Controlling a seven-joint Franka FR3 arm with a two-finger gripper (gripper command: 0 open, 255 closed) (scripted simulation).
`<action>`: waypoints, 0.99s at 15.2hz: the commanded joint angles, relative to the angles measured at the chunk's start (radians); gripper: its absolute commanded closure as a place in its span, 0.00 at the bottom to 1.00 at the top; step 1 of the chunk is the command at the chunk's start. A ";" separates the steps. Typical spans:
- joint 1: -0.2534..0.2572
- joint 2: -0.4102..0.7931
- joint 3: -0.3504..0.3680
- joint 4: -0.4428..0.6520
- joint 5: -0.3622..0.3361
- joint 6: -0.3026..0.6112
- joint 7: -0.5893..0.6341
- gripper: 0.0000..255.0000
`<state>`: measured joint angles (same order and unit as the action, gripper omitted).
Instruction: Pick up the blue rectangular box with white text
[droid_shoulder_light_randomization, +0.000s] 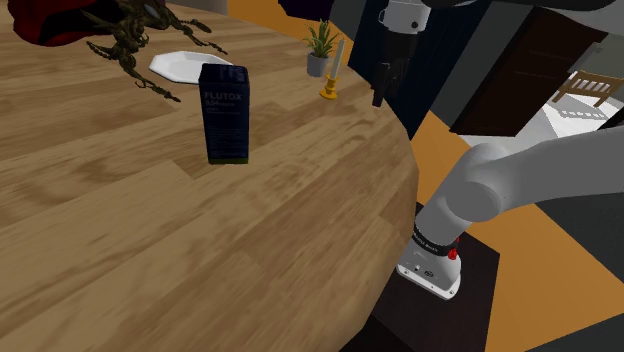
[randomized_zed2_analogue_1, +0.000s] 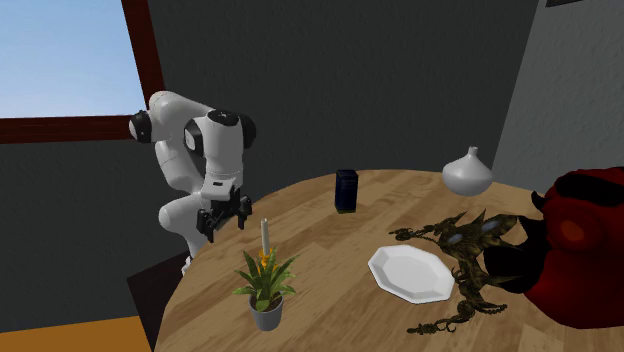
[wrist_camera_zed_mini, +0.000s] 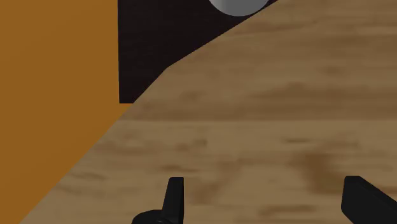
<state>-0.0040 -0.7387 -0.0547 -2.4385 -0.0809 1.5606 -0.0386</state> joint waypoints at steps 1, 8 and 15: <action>0.000 0.000 0.000 0.000 0.000 0.000 0.000 0.00; 0.055 0.040 0.147 0.088 0.121 -0.029 0.190 0.00; 0.089 0.138 0.288 0.231 0.209 -0.041 0.381 0.00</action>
<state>0.0794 -0.6128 0.2105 -2.2243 0.1146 1.5183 0.3098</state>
